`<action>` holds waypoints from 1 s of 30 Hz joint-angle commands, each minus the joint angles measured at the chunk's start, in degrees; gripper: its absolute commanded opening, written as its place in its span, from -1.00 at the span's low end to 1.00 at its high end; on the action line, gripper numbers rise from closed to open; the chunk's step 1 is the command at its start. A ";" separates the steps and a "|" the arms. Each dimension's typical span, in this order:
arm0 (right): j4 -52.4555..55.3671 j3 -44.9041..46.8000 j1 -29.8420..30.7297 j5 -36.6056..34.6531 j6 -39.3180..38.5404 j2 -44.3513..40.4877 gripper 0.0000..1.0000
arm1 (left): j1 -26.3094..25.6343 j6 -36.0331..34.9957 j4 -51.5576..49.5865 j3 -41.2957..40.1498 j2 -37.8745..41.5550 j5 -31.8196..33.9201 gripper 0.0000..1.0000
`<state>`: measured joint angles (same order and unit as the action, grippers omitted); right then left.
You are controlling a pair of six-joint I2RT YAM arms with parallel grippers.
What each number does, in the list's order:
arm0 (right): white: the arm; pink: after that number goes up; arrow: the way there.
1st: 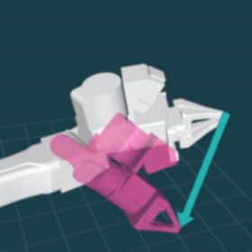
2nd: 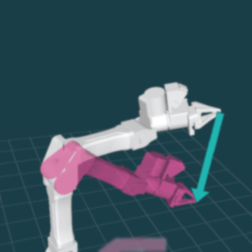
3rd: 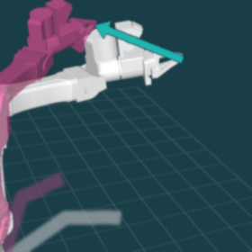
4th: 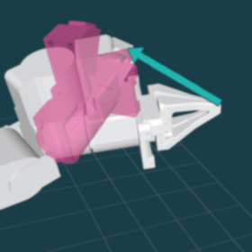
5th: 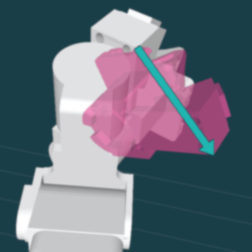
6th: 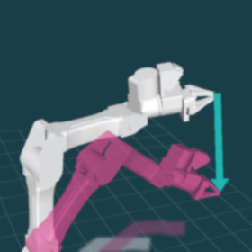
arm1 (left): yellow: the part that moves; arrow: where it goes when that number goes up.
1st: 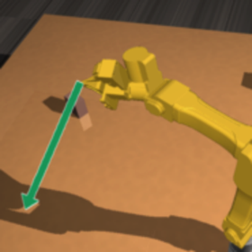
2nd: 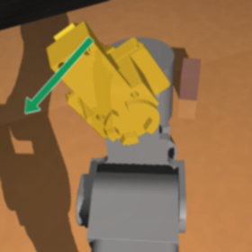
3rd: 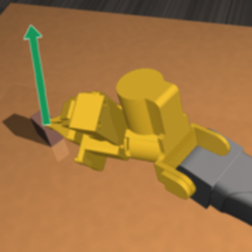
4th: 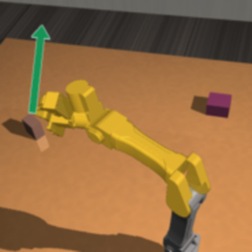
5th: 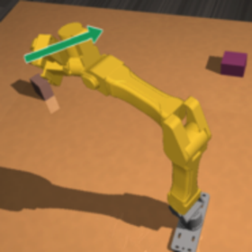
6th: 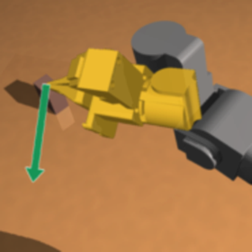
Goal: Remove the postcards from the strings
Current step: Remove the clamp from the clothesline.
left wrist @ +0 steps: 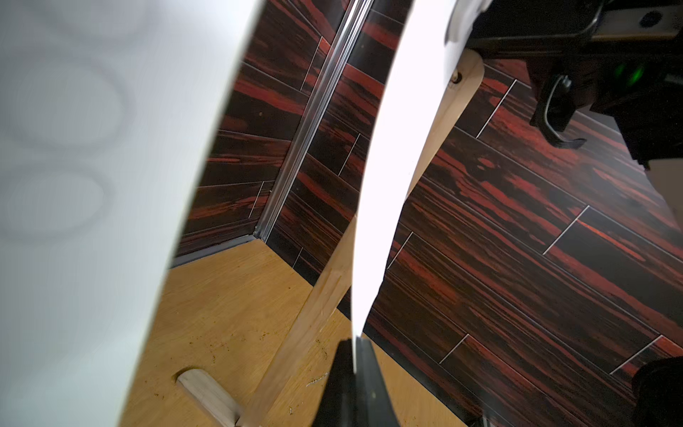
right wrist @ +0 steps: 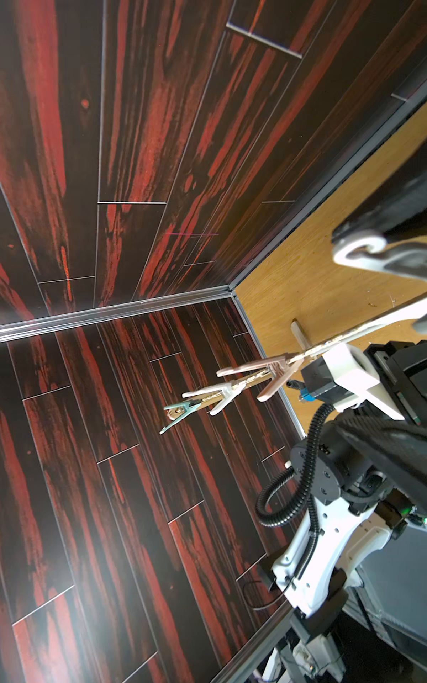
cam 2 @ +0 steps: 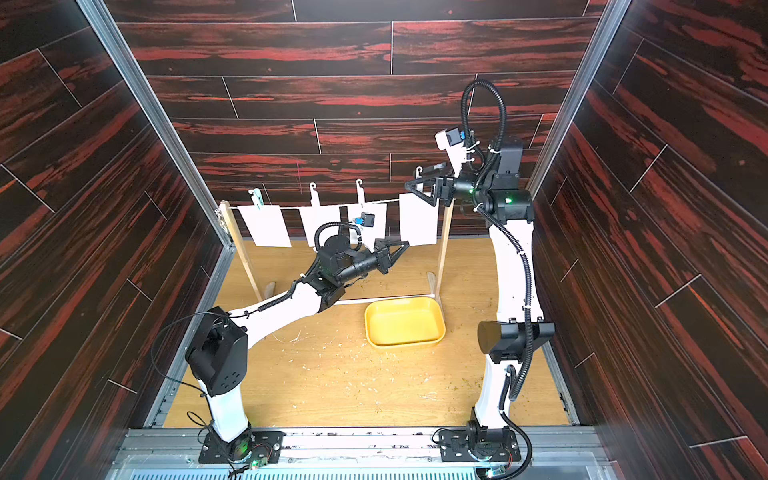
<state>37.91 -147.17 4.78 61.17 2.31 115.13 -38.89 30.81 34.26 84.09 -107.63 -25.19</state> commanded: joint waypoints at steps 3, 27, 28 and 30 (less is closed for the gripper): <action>3.84 -0.66 0.22 0.57 -3.19 0.88 0.38 | 0.15 -0.06 0.96 1.86 2.97 -1.67 -1.00; 3.49 -0.08 1.09 3.08 -3.10 0.04 -0.13 | 0.55 2.14 2.48 1.80 2.03 -3.71 -1.00; 3.36 -0.16 1.09 3.15 -2.93 0.02 -0.15 | 0.57 2.24 2.56 1.84 2.04 -3.74 -1.00; 3.12 -0.11 1.11 3.42 -2.53 -0.08 -0.19 | 0.60 2.33 2.57 1.78 2.03 -3.81 -1.00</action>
<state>39.00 -147.17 5.04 62.26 0.01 115.13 -38.46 32.38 34.37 84.55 -107.63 -27.64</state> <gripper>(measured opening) 0.408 0.060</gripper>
